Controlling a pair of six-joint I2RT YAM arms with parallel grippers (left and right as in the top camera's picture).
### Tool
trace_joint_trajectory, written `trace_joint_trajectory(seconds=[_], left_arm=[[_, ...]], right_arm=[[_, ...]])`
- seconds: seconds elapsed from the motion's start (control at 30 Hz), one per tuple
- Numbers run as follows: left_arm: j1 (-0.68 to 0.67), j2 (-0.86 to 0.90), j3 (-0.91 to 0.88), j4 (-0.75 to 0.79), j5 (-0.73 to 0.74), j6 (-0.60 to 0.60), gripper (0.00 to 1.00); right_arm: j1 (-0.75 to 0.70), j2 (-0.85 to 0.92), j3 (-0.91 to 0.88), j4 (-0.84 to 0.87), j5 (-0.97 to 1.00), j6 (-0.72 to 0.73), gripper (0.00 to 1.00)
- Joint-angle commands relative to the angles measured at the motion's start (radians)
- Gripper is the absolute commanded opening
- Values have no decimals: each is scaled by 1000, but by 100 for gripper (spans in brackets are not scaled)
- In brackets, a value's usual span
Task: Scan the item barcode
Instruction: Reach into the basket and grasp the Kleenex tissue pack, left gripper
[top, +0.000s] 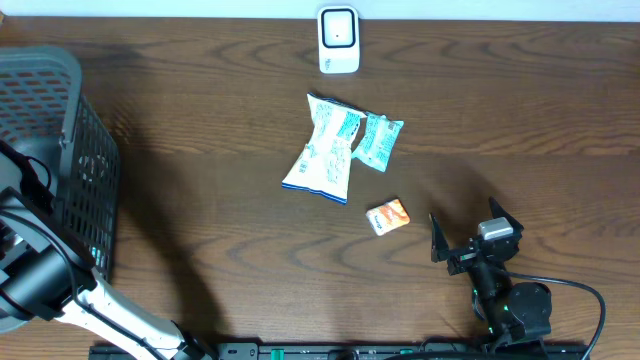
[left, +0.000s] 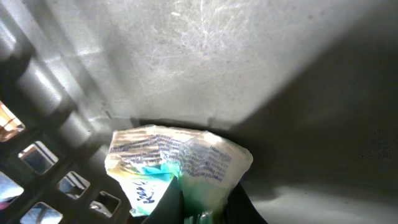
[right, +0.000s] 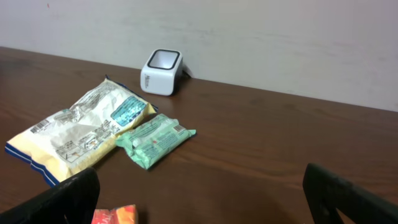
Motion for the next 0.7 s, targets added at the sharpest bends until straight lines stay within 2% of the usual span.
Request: trace_joint_trajectory(seconds=[0.0, 0.17, 0.33, 0.4, 0.47, 0.57, 0.67], left_arm=[[5, 30, 40, -28, -4, 6, 8], [5, -20, 237, -135, -2, 12, 7], [5, -200, 437, -126, 18, 66, 7], [5, -314, 489, -80, 127, 72, 7], [3, -463, 494, 34, 295, 119, 7], [-19, -662, 494, 161, 488, 119, 7], [-81, -758, 494, 177, 582, 119, 8]], right_arm=[[7, -5, -1, -4, 2, 9, 99], [7, -5, -1, -4, 2, 9, 99], [7, -5, -1, -4, 2, 9, 99], [7, -5, -1, -4, 2, 9, 99], [7, -5, -1, -4, 2, 9, 99], [7, -5, -1, -4, 2, 9, 99], [7, -5, -1, -4, 2, 9, 99]])
